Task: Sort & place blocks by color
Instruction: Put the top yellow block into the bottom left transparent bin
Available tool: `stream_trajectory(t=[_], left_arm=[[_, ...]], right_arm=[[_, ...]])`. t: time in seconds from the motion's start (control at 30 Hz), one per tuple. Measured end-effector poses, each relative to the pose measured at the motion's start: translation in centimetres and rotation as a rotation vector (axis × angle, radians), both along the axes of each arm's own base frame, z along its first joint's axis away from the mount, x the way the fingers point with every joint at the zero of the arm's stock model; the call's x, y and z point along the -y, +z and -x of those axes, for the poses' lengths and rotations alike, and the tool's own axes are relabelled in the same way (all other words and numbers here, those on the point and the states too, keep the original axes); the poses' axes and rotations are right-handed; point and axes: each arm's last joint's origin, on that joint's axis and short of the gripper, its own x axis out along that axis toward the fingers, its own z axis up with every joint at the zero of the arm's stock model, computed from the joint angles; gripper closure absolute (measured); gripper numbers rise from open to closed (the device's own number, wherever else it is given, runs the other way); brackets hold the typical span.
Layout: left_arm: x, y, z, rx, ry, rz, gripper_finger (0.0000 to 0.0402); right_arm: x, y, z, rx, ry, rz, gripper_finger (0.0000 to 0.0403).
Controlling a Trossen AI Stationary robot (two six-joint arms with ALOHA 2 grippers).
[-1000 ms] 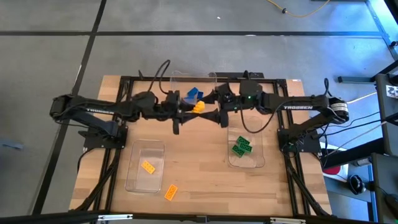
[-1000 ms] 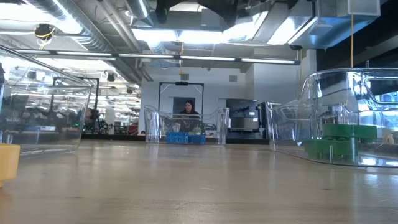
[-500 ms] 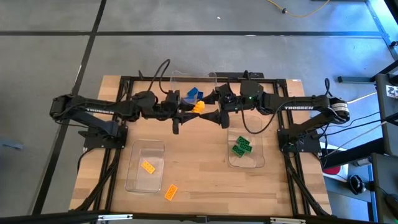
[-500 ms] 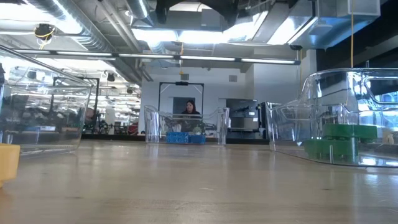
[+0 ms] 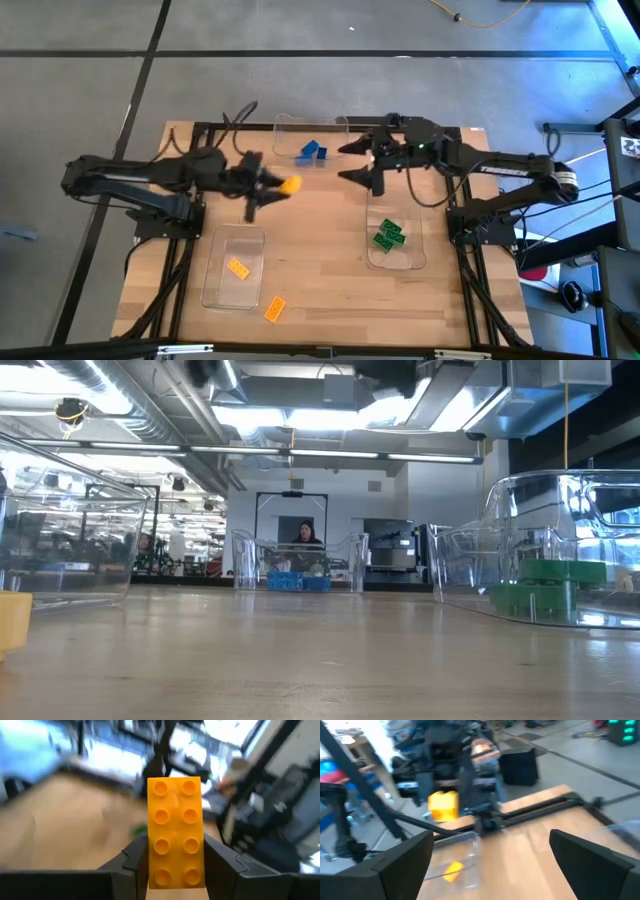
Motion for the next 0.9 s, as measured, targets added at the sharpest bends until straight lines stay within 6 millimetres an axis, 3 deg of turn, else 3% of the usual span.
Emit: stream_trajectory(t=[0.23, 0.43, 0.67, 0.9], left_arm=[[4.3, -0.9, 3.6, -0.400, -0.123, 0.138, 0.0273], [9.5, -1.6, 3.8, -0.772, -0.228, 0.061, 0.0273], [15.9, -6.9, 2.6, -1.135, -0.364, -0.112, 0.0273], [19.0, -12.1, 0.5, -1.293, -0.409, -0.254, 0.0273]], right_arm=[[0.5, 1.2, 3.2, -0.044, -0.134, 0.031, 0.0004], [0.1, 1.7, 5.4, -0.099, -0.177, 0.064, 0.0004], [-0.3, 1.5, 6.6, -0.165, -0.154, 0.079, 0.0004], [-0.4, 0.7, 6.8, -0.245, -0.133, 0.101, 0.0004]])
